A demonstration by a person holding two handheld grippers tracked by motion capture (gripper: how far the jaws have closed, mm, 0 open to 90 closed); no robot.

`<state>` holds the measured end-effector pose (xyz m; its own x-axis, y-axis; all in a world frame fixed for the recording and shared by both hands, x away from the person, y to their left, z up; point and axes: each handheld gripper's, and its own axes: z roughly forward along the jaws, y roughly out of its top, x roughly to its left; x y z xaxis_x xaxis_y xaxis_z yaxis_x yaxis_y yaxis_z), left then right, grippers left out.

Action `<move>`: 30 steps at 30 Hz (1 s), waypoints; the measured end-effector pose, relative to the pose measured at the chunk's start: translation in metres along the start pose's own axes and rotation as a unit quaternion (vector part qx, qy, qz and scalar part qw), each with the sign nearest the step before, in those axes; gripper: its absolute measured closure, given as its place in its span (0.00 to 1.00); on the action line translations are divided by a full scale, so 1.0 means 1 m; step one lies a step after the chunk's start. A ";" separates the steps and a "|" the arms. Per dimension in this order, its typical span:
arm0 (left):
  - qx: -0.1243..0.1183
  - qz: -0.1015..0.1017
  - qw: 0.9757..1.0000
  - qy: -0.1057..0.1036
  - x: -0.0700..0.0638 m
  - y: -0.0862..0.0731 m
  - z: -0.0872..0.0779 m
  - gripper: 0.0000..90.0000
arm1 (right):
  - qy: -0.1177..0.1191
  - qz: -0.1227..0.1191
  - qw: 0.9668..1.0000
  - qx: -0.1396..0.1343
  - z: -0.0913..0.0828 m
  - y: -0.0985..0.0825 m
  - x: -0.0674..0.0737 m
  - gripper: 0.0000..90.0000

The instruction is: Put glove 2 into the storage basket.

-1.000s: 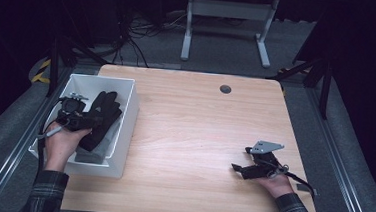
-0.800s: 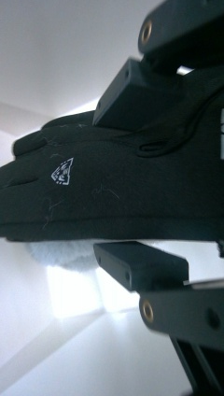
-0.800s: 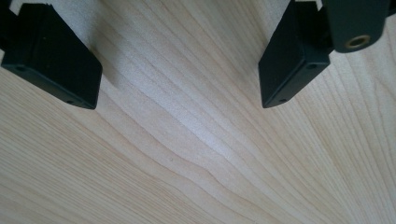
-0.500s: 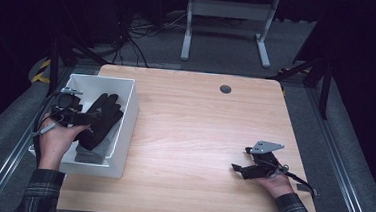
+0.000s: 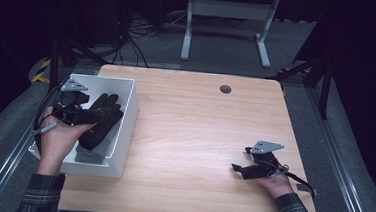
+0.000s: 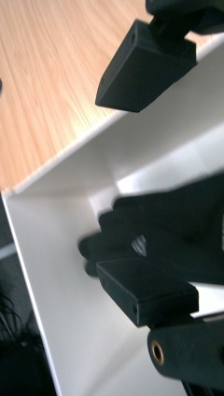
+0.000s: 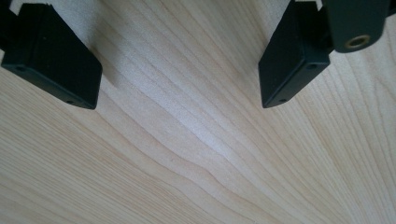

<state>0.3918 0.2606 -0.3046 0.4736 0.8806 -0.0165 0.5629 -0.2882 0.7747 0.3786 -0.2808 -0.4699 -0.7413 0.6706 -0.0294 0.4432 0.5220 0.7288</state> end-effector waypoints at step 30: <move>-0.003 0.089 0.987 -0.132 -0.116 0.015 0.050 0.17 | 0.000 0.000 1.000 0.000 0.000 0.000 0.000 0.15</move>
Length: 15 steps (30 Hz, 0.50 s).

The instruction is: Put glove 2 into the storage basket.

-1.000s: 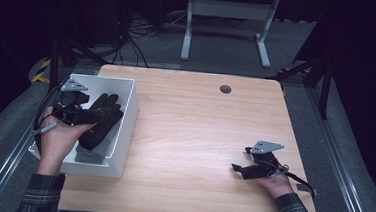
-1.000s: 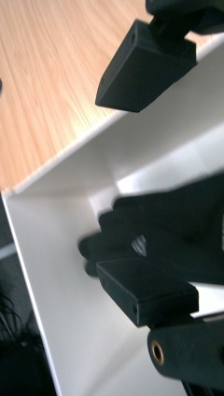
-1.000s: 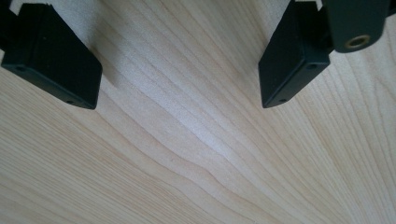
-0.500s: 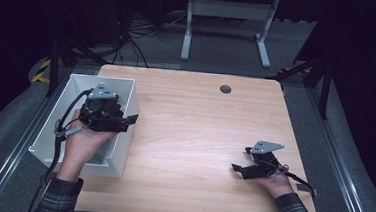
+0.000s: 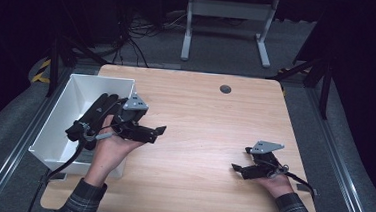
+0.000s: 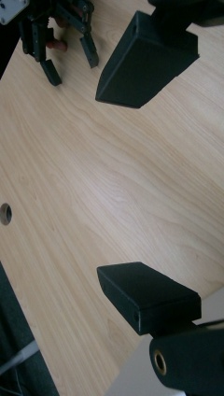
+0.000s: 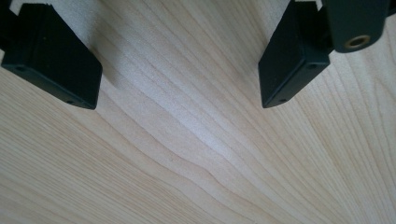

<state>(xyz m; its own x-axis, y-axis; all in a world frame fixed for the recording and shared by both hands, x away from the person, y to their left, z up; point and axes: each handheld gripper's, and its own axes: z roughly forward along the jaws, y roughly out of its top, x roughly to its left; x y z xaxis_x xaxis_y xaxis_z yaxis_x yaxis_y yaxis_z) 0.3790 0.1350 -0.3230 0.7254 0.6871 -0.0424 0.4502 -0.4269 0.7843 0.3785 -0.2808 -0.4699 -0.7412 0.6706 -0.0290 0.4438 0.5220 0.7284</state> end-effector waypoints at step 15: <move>0.025 0.006 0.999 -0.040 -0.025 -0.014 0.049 0.17 | 0.000 -0.001 1.000 0.000 0.000 0.000 0.000 0.15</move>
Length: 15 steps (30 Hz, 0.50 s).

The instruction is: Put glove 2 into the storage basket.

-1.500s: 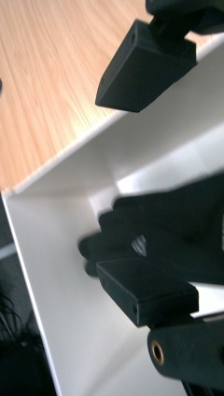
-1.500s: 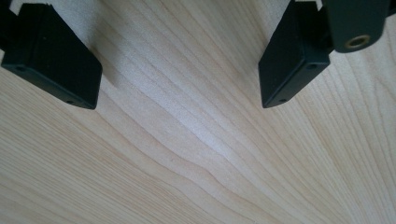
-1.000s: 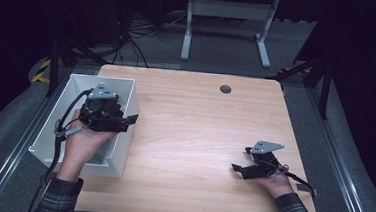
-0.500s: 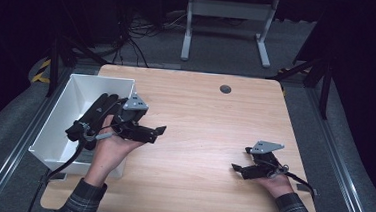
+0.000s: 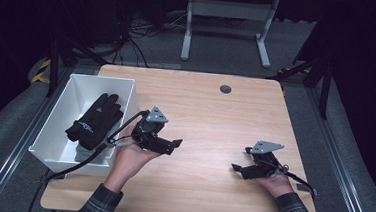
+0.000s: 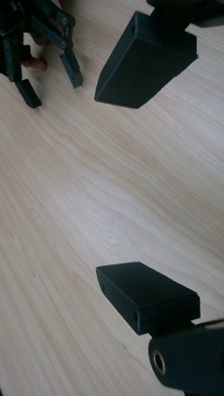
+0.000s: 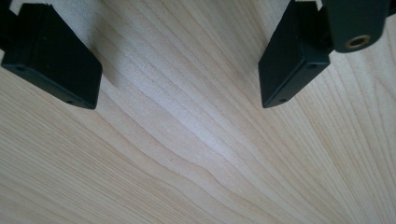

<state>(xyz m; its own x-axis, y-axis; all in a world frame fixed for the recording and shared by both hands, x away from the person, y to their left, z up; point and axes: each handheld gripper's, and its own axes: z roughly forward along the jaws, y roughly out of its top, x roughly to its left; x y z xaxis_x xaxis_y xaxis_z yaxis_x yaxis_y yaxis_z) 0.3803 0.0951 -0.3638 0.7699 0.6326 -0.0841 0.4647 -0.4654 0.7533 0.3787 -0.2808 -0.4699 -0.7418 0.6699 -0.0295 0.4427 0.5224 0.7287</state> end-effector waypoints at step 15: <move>0.013 0.021 1.000 -0.018 -0.012 -0.019 0.038 0.17 | 0.000 0.000 1.000 0.000 0.000 0.000 0.000 0.15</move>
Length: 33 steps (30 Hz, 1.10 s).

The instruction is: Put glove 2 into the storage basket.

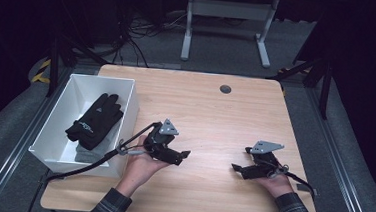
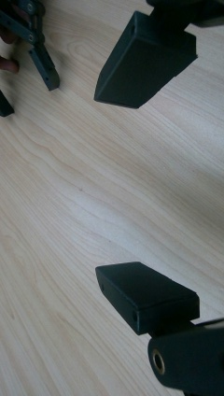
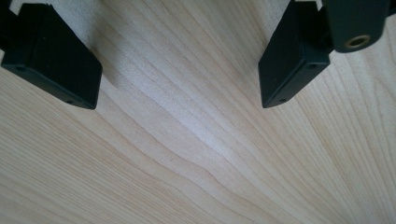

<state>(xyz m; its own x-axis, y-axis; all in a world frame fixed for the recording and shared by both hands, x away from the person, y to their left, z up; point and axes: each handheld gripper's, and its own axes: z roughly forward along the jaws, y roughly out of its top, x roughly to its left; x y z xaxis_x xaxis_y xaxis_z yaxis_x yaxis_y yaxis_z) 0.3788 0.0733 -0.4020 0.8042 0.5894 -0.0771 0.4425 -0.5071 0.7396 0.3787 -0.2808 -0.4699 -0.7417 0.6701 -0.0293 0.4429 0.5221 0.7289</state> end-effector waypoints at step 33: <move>0.073 0.033 0.997 0.019 -0.012 -0.040 0.059 0.00 | 0.001 -0.001 1.000 0.000 0.000 0.000 0.000 0.15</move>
<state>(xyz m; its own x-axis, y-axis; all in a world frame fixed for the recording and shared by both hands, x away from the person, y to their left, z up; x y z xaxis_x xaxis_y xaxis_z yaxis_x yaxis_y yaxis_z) 0.3752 0.0496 -0.4704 0.8192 0.5735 -0.0037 0.4438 -0.6298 0.6375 0.3789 -0.2808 -0.4699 -0.7432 0.6685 -0.0298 0.4415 0.5233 0.7289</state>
